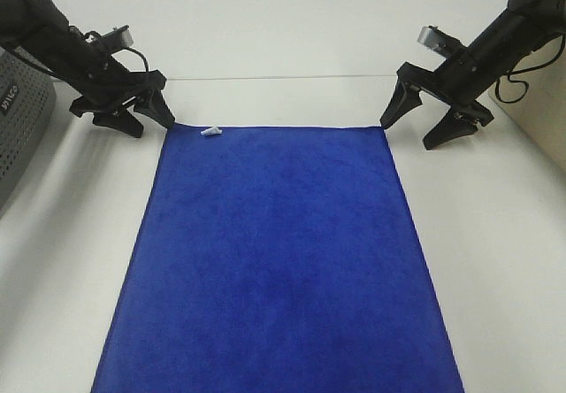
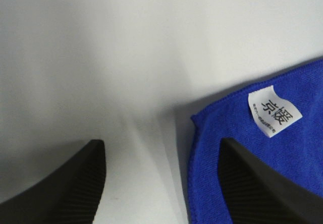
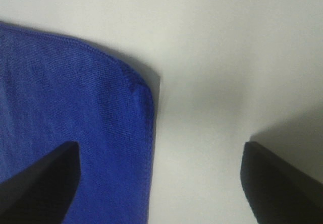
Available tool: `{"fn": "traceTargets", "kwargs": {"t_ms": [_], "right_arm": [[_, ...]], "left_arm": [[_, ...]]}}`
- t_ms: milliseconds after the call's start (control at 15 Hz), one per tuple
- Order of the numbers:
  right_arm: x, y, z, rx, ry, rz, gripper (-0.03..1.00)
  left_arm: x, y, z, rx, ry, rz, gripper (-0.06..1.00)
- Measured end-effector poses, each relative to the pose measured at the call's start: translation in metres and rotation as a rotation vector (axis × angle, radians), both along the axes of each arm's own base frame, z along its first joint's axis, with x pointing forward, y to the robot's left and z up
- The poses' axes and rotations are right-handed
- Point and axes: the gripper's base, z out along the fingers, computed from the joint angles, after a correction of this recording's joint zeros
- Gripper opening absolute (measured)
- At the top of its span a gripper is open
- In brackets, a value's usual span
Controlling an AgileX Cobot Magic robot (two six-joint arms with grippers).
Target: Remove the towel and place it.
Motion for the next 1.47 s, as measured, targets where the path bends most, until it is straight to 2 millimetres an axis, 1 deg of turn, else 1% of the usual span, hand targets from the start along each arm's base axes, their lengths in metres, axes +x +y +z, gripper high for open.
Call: {"fn": "traceTargets", "kwargs": {"t_ms": [133, 200, 333, 400, 467, 533, 600, 800, 933, 1067, 1200, 1333, 1467], "right_arm": [[0.000, 0.002, -0.004, -0.001, 0.006, 0.005, 0.85], [0.001, 0.008, -0.004, -0.005, 0.000, 0.015, 0.84], [0.002, 0.024, -0.009, 0.004, -0.003, 0.033, 0.84], [0.002, 0.029, -0.010, 0.005, -0.005, 0.038, 0.83], [0.002, 0.039, -0.011, 0.005, -0.011, 0.052, 0.83], [0.002, 0.049, -0.011, -0.001, -0.022, 0.063, 0.82], [0.002, 0.062, -0.012, -0.021, -0.049, 0.083, 0.81], [0.002, 0.081, -0.013, -0.046, -0.087, 0.109, 0.78], [0.003, 0.082, -0.013, -0.062, -0.108, 0.105, 0.73], [0.005, 0.080, -0.014, -0.086, -0.123, 0.105, 0.64], [0.007, 0.079, -0.016, -0.108, -0.144, 0.100, 0.50], [0.010, 0.077, -0.021, -0.134, -0.172, 0.090, 0.30], [0.012, 0.076, -0.021, -0.149, -0.194, 0.082, 0.10]], "left_arm": [[0.000, -0.003, 0.000, 0.002, -0.005, -0.015, 0.61], [-0.001, -0.007, 0.000, 0.001, -0.005, -0.024, 0.61], [-0.002, -0.020, -0.002, -0.006, -0.006, -0.043, 0.61], [-0.002, -0.024, -0.003, -0.008, -0.005, -0.049, 0.61], [-0.003, -0.033, -0.004, -0.014, -0.004, -0.062, 0.61], [-0.005, -0.047, -0.005, -0.018, -0.003, -0.086, 0.61], [-0.007, -0.056, -0.005, -0.017, -0.010, -0.100, 0.61], [-0.009, -0.071, -0.005, -0.015, -0.022, -0.121, 0.61], [-0.009, -0.072, -0.005, -0.013, -0.025, -0.124, 0.61], [-0.009, -0.071, -0.006, -0.005, -0.027, -0.127, 0.58], [-0.008, -0.070, -0.007, 0.015, -0.033, -0.132, 0.50], [-0.008, -0.068, -0.008, 0.036, -0.043, -0.135, 0.34], [-0.008, -0.067, -0.010, 0.053, -0.048, -0.150, 0.13]]}}
